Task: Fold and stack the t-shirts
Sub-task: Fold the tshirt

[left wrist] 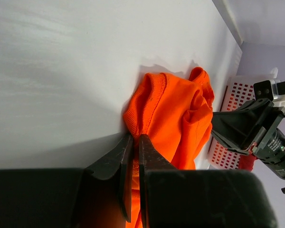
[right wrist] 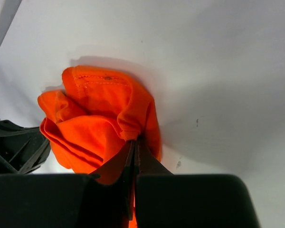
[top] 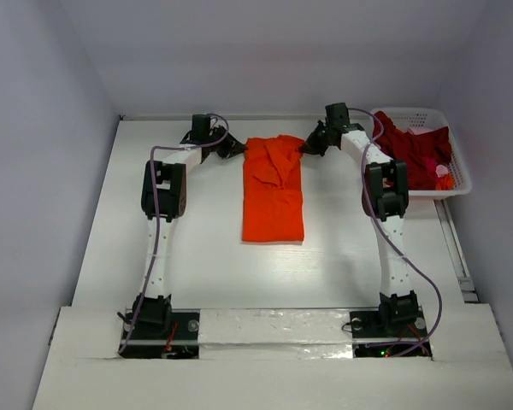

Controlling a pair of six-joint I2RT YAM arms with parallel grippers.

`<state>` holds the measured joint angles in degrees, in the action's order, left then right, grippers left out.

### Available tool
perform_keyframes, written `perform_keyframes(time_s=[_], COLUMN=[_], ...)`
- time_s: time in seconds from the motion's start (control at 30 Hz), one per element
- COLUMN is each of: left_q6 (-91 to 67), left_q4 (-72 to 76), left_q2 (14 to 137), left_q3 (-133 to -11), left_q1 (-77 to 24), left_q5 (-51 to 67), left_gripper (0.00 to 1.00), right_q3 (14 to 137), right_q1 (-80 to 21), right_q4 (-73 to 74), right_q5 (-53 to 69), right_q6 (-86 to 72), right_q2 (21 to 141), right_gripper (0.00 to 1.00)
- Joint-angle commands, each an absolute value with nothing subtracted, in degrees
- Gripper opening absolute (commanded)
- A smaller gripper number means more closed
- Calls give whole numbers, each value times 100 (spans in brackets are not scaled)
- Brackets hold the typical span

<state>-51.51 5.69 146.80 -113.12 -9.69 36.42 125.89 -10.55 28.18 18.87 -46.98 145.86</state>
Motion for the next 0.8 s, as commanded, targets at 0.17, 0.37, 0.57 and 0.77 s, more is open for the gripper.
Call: perform_keyframes(time_s=[0.17, 0.37, 0.57, 0.77], left_q6=[-4878, -4843, -4790, -4702], left_q4=[509, 790, 1169, 1406], left_q2=[13879, 13519, 12983, 12499], left_q3=[-10811, -9959, -8861, -7937], left_q1=[-1046, -1046, -1099, -1151], left_q5=[3577, 3533, 3463, 3419], left_gripper=[0, 0, 0, 0], right_q3=[12051, 11392, 10689, 9898], right_q1=[-1204, -1309, -1362, -1529], right_q4=[2347, 2022, 1679, 1415], right_q5=[1934, 1951, 1925, 1942], right_q6=[-4421, -4430, -4465, -4500], right_q2=[13896, 13536, 13140, 12701], right_gripper=[0, 0, 0, 0])
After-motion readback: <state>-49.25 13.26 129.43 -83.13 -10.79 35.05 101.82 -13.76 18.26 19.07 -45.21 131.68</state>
